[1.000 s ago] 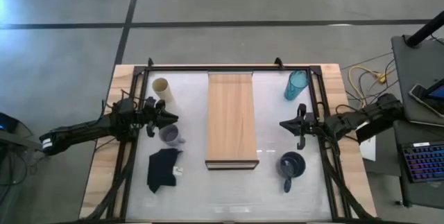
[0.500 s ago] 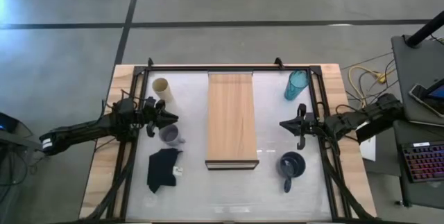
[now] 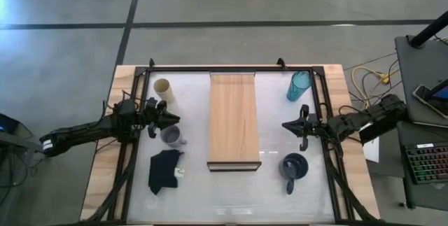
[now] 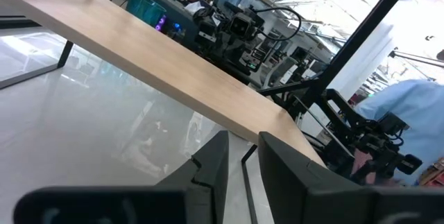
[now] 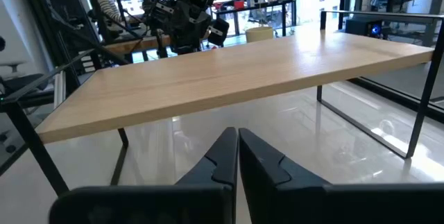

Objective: Stack small to large cups/mugs on shelf

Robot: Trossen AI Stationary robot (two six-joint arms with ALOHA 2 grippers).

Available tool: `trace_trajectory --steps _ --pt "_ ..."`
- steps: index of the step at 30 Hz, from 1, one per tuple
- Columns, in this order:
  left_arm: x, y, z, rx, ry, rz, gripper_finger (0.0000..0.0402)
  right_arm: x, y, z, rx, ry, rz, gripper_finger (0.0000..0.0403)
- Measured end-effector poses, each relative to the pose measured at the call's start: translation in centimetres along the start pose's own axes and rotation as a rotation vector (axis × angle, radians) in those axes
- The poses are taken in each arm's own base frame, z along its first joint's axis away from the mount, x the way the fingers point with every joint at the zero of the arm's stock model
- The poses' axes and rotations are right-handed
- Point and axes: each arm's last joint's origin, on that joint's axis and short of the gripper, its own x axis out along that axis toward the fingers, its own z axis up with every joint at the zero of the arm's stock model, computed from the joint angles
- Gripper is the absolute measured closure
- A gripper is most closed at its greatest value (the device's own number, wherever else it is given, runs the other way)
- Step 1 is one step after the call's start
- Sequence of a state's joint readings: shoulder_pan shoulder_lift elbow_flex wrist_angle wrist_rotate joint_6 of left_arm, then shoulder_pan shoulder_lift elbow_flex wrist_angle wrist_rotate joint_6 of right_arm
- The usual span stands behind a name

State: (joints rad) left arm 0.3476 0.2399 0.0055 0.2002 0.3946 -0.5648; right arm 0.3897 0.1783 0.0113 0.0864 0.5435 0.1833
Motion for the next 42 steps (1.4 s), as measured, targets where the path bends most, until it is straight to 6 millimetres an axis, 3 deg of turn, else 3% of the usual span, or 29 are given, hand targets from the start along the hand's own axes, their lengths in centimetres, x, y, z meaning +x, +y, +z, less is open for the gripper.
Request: trace_trajectory --steps 21,27,34,42 --pt "0.0 0.0 0.0 0.0 0.003 -0.005 0.0336 0.0 0.0 0.0 0.008 0.0 0.0 0.0394" --pt "0.0 0.0 0.0 0.0 0.003 -0.004 0.0336 0.0 0.0 0.2 0.232 -0.023 0.002 0.0394" --pt "0.0 0.0 0.0 0.0 0.002 -0.003 0.0336 -0.2 0.1 2.3 0.399 -0.219 0.021 0.0394" --pt "0.0 0.0 0.0 0.0 0.0 0.001 0.0336 -1.1 0.0 4.8 0.212 -0.463 0.019 0.0394"
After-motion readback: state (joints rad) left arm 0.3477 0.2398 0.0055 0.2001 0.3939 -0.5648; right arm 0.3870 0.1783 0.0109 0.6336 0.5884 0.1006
